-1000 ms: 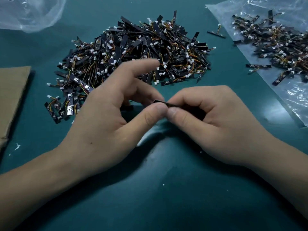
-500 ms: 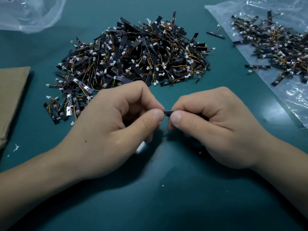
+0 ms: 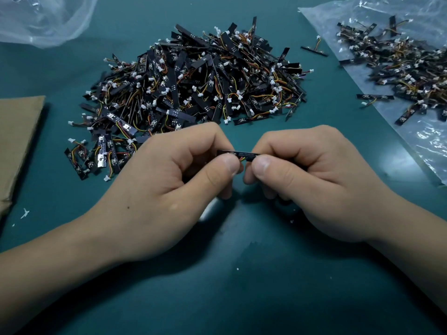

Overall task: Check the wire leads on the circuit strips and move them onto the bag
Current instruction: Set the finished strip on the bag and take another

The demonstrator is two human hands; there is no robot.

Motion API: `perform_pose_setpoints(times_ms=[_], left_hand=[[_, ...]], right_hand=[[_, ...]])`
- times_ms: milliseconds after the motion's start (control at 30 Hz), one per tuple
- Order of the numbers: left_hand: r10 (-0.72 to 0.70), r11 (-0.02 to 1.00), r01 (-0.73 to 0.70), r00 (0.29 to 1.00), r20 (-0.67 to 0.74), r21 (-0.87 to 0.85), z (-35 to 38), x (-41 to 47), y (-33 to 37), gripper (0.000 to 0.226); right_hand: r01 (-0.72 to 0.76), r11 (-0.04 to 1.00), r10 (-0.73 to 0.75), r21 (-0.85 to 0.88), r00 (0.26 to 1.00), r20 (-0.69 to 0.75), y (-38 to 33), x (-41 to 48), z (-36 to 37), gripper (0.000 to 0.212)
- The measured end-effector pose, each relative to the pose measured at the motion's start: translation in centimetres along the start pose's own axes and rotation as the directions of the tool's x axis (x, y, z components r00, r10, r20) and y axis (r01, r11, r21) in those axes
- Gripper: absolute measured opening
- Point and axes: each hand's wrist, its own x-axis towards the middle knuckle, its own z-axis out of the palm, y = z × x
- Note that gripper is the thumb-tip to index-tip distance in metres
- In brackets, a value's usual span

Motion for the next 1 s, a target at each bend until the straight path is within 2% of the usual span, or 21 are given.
perform_pose_setpoints(times_ms=[100,267,533,733,1000], left_hand=[[-0.013,0.999,0.014,0.999,0.030,-0.038,0.20,-0.03,-0.01,0.019],[-0.054,0.998,0.053,0.998,-0.024,-0.043,0.38,0.14,-0.40,0.017],[-0.090,0.990,0.082,0.994,-0.066,-0.116,0.31,0.24,-0.76,0.017],[-0.008,0.999,0.007,1.000,0.022,0.042,0.16,0.14,-0.18,0.017],[-0.031,0.997,0.030,0.999,0.023,0.066,0.01,0.12,0.05,0.018]], right_hand=[[0.013,1.000,-0.013,0.012,0.998,-0.064,0.04,0.00,0.03,0.026],[-0.008,1.000,0.012,0.025,0.988,-0.156,0.07,0.07,0.04,0.033],[0.020,0.994,-0.025,-0.104,0.999,-0.046,-0.01,-0.10,0.11,0.038],[0.054,0.990,-0.058,-0.127,0.998,-0.029,-0.07,-0.04,0.19,0.037],[0.038,0.989,-0.039,-0.141,0.999,-0.002,0.10,0.01,0.30,0.034]])
